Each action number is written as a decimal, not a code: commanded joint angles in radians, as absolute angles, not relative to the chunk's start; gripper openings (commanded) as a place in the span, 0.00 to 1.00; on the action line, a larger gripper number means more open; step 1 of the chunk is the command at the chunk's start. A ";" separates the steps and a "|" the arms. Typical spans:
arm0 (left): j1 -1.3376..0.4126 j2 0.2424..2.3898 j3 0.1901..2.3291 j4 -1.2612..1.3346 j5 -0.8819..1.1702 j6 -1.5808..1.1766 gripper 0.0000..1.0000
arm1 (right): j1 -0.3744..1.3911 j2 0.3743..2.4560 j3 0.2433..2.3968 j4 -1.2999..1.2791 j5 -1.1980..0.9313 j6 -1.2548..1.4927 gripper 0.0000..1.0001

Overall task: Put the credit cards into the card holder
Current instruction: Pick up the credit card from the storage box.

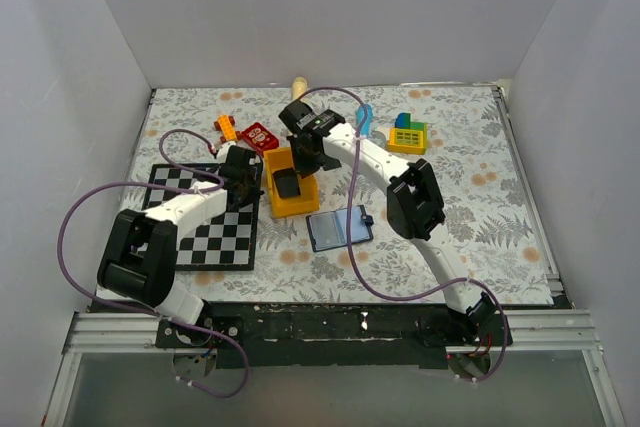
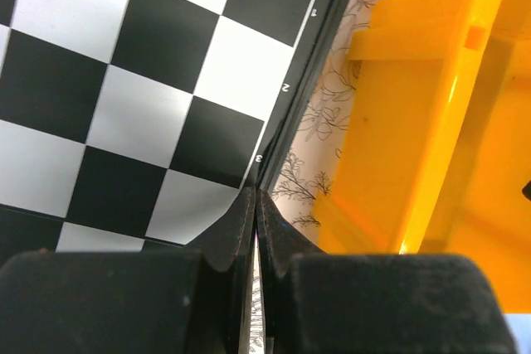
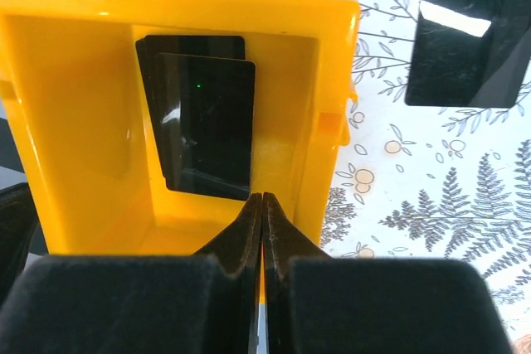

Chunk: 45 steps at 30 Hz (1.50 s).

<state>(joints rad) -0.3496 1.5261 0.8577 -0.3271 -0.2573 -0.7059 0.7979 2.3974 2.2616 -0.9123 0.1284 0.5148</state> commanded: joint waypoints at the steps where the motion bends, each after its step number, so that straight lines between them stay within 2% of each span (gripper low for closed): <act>1: -0.379 1.509 0.874 -0.282 -0.227 -0.690 0.00 | 0.782 2.388 2.261 -0.937 0.160 0.480 0.04; 4: -0.400 1.488 0.867 -0.276 -0.225 -0.693 0.00 | 0.781 2.385 2.244 -0.924 0.144 0.472 0.10; 10: -0.402 1.479 0.858 -0.273 -0.209 -0.698 0.00 | 0.781 2.398 2.232 -0.899 0.109 0.468 0.30; 18: -0.408 1.479 0.847 -0.265 -0.196 -0.701 0.00 | 0.781 2.421 2.221 -0.859 0.112 0.459 0.40; 40: -0.410 1.447 0.818 -0.256 -0.187 -0.701 0.00 | 0.807 2.487 2.223 -0.818 0.173 0.407 0.43; 45: -0.410 1.443 0.818 -0.255 -0.184 -0.701 0.00 | 0.818 2.488 2.238 -0.831 0.209 0.394 0.46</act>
